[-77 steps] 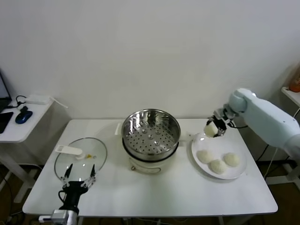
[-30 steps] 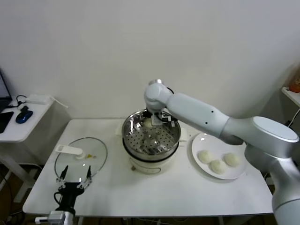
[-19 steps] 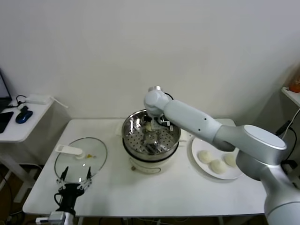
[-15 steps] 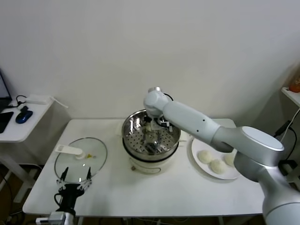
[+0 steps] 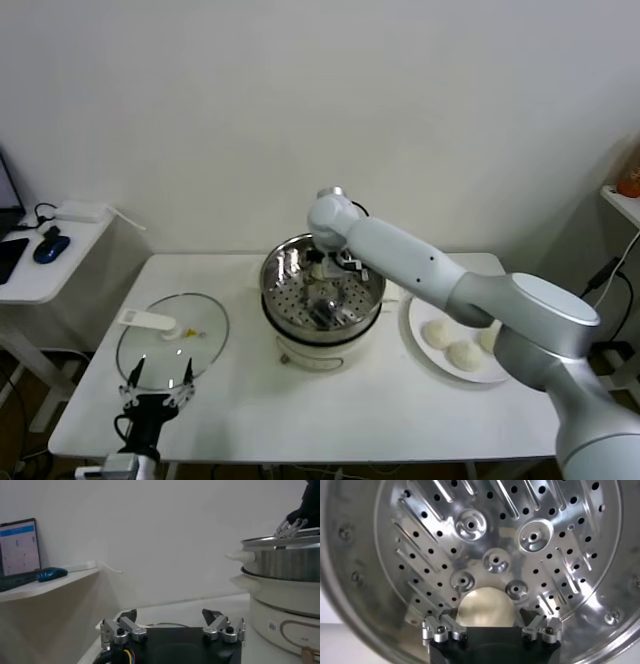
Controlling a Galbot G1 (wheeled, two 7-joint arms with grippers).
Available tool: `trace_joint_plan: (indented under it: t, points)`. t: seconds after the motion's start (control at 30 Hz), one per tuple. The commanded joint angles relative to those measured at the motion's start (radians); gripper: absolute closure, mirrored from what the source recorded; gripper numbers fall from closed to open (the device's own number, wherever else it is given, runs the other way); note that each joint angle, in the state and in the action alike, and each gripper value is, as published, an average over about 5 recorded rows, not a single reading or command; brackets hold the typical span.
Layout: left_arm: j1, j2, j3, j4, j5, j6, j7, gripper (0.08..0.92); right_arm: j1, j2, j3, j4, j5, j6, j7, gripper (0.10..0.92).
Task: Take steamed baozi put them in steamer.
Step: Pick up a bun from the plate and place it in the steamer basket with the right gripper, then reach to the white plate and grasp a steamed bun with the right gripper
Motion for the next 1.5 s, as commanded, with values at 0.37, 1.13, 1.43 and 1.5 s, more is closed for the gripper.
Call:
trace_joint_plan:
  t: [0.37, 1.13, 1.43, 1.5]
  points:
    - [0.004, 0.000, -0.001, -0.014, -0.004, 0.011, 0.001, 0.177, 0.308, -0.240, -0.205, 0.275, 0.507, -0.066, -0.090, 0.203]
    - [-0.009, 0.001, 0.035, -0.040, -0.009, 0.007, -0.033, 0.177, 0.478, -0.818, -0.637, 0.315, 1.408, -0.826, -0.041, 0.203]
    - [0.009, 0.006, 0.032, -0.048, -0.030, 0.012, -0.032, 0.177, 0.158, -0.791, -0.432, 0.227, 1.323, -0.895, -0.009, 0.203]
    - [0.014, 0.007, 0.032, -0.057, -0.045, 0.015, -0.031, 0.177, 0.111, -0.763, -0.399, 0.201, 1.298, -0.898, -0.001, 0.203]
